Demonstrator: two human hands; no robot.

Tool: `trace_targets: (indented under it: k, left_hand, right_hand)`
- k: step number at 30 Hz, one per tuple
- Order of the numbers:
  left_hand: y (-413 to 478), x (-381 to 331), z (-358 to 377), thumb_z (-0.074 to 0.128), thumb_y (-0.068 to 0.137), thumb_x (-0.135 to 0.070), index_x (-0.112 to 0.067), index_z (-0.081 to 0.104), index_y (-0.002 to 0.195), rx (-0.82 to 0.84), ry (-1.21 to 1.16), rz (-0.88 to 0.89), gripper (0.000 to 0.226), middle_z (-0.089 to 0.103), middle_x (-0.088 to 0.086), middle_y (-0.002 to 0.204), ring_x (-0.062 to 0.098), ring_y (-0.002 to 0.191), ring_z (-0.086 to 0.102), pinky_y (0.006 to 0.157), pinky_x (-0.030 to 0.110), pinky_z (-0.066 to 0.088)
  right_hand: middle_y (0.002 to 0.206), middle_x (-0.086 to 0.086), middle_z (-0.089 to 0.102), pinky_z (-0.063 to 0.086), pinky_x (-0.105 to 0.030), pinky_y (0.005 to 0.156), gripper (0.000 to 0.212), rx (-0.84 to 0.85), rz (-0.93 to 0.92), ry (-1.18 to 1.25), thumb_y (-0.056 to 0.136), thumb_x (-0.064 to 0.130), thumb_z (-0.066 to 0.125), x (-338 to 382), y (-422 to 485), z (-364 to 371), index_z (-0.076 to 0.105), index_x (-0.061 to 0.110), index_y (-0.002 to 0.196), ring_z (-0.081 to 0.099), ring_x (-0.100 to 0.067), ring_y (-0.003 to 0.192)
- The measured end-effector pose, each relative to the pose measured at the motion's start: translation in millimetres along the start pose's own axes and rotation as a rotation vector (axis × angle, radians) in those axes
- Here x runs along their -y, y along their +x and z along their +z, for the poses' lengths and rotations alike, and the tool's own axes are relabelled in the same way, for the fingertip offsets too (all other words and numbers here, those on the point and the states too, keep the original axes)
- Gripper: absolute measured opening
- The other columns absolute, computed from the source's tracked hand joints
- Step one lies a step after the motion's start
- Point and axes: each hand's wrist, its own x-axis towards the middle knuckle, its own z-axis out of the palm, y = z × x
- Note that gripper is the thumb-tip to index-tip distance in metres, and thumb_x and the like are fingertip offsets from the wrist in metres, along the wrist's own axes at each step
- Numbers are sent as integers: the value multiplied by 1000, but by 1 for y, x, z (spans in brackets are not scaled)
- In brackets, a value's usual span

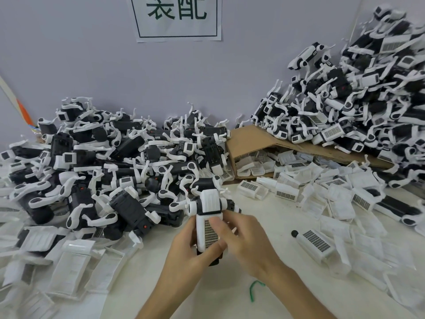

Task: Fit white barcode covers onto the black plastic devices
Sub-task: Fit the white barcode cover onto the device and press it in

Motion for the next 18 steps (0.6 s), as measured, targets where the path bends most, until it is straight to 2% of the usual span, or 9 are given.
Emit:
trace_targets:
  k: [3,5,7,9,11,13,15,16,18]
  left_hand:
    - [-2,0,-5,78,72,-24,-28,69,100,19,33,-31,30,72,11,91,22,74,69,60,26,55]
    - [-3,-1,-7,78,73,-24,-36,68,98,74,78,-30,29,73,8,92,22,74,70,60,27,56]
    - [-5,-4,-6,79,74,-24,-39,68,100,131,139,-1,32,72,2,89,24,75,69,58,28,55]
    - [-6,-6,-6,80,75,-26,-35,70,103,170,157,-6,31,70,0,82,23,66,68,55,28,54]
    - [-5,-6,-8,80,74,-34,-38,71,105,167,155,-2,33,73,-1,81,21,63,69,56,26,54]
    - [-2,-7,-13,75,67,-52,-48,72,103,66,219,44,36,76,-2,85,14,74,71,66,23,53]
    - [0,-8,-20,68,61,-63,-47,74,95,-29,216,88,37,76,2,79,14,75,71,72,28,51]
    - [1,-9,-22,67,64,-62,-43,75,91,-54,194,107,34,75,6,74,19,73,70,73,34,50]
    - [3,-11,-26,66,78,-48,-29,79,83,-91,127,137,24,72,14,69,31,71,67,75,38,47]
  right_hand:
    - [71,12,65,42,-17,63,43,-248,-55,-9,83,68,50,1,3,-13,62,27,73,60,-7,69]
    - [83,12,64,44,-15,69,34,-302,-102,118,81,60,58,2,6,-26,60,27,83,61,-9,81]
    - [107,17,65,49,-21,79,35,-113,-136,141,83,53,61,6,7,-35,63,29,108,61,-11,101]
    - [114,15,67,50,-27,84,35,105,-128,106,87,42,63,7,6,-39,64,34,120,62,-13,106]
    - [109,15,68,53,-31,81,29,174,-83,109,87,32,67,10,6,-44,68,36,116,65,-13,97]
    - [101,12,68,55,-31,74,28,188,6,162,87,27,70,15,7,-50,69,30,115,64,-10,86]
    - [105,0,67,57,-30,72,31,267,105,188,93,22,70,21,7,-58,65,27,123,65,-10,82]
    - [109,-3,68,57,-29,72,33,327,150,192,95,22,68,24,7,-61,62,29,126,66,-10,83]
    - [104,8,71,55,-24,72,35,435,210,184,96,27,67,32,0,-64,60,35,129,66,-5,81]
